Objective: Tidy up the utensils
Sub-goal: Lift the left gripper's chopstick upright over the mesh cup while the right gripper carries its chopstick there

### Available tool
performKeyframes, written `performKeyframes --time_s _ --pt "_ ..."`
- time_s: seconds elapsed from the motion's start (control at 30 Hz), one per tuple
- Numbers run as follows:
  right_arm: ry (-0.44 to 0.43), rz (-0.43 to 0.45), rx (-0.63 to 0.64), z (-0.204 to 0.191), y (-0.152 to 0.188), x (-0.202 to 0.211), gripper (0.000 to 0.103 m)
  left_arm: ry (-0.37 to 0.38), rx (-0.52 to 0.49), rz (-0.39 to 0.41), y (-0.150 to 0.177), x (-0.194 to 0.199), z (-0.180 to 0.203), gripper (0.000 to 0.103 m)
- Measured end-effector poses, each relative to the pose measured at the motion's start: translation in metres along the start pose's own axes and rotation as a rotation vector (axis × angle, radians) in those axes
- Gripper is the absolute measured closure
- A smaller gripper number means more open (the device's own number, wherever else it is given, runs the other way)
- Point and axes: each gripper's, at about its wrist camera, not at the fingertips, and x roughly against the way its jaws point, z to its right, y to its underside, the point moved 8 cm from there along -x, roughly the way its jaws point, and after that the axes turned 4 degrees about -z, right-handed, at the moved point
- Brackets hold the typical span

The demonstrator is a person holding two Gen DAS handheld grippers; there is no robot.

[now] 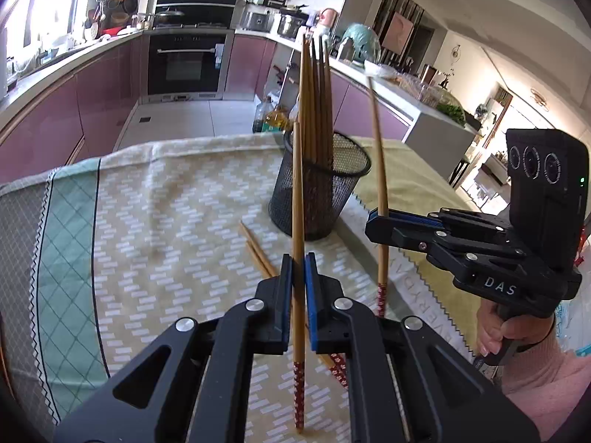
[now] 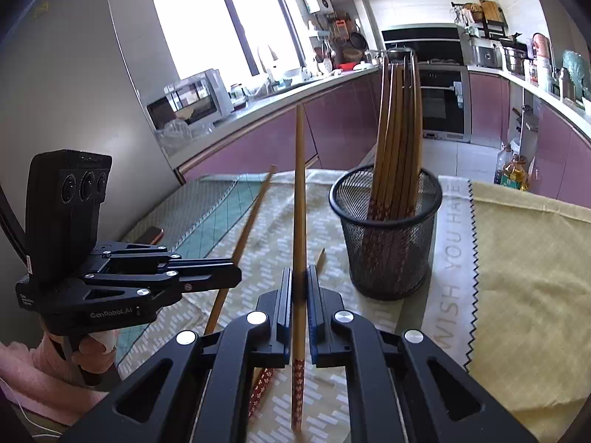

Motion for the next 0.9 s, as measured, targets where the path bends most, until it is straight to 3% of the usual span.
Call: performKeyframes --time_s 0.3,0.9 --pt "0.004 0.082 0.002 0.006 -0.022 0.025 0.097 0.062 -0.002 0.106 -0.027 0.037 0.01 0.096" --pt "0.051 0.225 0.048 0.015 -0.082 0.066 0.097 0.069 -0.034 0.254 -0.095 0.065 0.026 0.096"
